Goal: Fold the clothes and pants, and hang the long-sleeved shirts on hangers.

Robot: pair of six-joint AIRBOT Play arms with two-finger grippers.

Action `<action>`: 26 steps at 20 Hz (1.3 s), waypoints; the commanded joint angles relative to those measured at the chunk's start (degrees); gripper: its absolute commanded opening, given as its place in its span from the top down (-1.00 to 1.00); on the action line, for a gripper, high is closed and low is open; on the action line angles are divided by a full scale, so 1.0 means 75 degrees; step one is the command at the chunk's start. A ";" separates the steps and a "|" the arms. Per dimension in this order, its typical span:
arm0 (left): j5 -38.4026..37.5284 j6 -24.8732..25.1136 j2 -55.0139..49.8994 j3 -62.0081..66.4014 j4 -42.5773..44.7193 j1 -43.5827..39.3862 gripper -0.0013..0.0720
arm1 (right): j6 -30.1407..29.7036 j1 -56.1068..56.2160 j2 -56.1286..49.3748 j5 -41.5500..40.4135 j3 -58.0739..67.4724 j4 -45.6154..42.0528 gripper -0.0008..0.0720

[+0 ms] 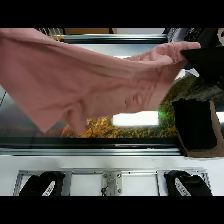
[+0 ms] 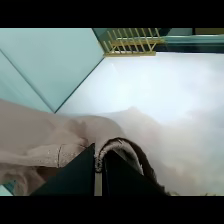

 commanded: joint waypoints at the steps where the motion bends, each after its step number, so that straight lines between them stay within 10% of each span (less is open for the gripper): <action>1: 0.0032 -0.0606 0.0134 -0.0659 0.0026 -0.0067 0.95 | 0.1818 0.0006 0.0023 0.0892 0.0026 -0.0463 0.94; 6: 0.0154 -0.1571 -0.2028 -0.2127 0.0790 -0.0070 0.95 | 0.2430 0.0006 -0.1577 0.1906 -0.0944 -0.1941 0.94; 14: -0.0379 -0.0289 -0.7793 0.0895 0.0443 0.0000 0.95 | 0.1259 -0.0012 -0.5106 -0.0262 -0.1128 -0.2448 0.94; 26: -0.0460 0.0026 -0.7691 -0.1026 0.0192 0.0087 0.95 | 0.1172 0.0195 -0.5173 -0.0405 -0.1996 -0.4281 0.94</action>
